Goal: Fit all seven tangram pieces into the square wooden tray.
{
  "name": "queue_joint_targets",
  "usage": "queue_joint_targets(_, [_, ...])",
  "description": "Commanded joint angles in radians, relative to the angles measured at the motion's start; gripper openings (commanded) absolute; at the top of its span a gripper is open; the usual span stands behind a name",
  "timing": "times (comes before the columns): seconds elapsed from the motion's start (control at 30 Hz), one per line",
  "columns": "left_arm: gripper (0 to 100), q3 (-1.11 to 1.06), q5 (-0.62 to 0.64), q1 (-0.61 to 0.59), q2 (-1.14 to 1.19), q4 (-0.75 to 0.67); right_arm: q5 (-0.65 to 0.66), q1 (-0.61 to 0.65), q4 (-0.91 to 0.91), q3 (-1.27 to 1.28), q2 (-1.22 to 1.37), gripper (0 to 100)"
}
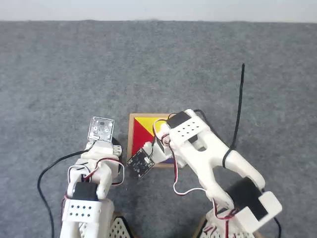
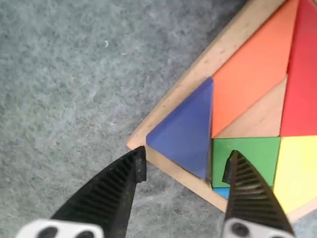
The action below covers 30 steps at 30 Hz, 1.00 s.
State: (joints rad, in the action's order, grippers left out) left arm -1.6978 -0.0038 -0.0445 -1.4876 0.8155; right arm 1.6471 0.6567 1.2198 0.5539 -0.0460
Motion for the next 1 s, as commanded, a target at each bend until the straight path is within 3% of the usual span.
queue_joint_targets(0.0, [1,0.008,0.003,-0.003,-0.014,0.0,-0.057,-0.002,0.013,-0.014,-0.068,25.5])
queue_joint_targets(0.13, [1,0.008,0.003,-0.003,-0.014,0.0,-0.245,-0.012,0.051,-0.014,-0.177,20.3])
queue_joint_targets(0.3, [1,0.008,0.003,-0.003,-0.014,0.0,-0.468,-0.025,0.173,-0.012,-0.381,3.2])
queue_joint_targets(0.47, [1,0.008,0.003,-0.003,-0.014,0.0,-0.999,-0.022,0.11,0.074,-0.568,1.8])
queue_joint_targets(0.53, [1,0.008,0.003,-0.003,-0.014,0.0,-1.142,-0.022,0.007,0.166,-0.638,0.7])
queue_joint_targets(0.73, [1,0.008,0.003,-0.003,-0.014,0.0,-1.29,0.028,-0.28,0.404,-0.685,0.7])
queue_joint_targets(0.97, [1,0.008,0.003,-0.003,-0.014,0.0,-1.306,0.13,-0.351,0.422,-0.552,0.7])
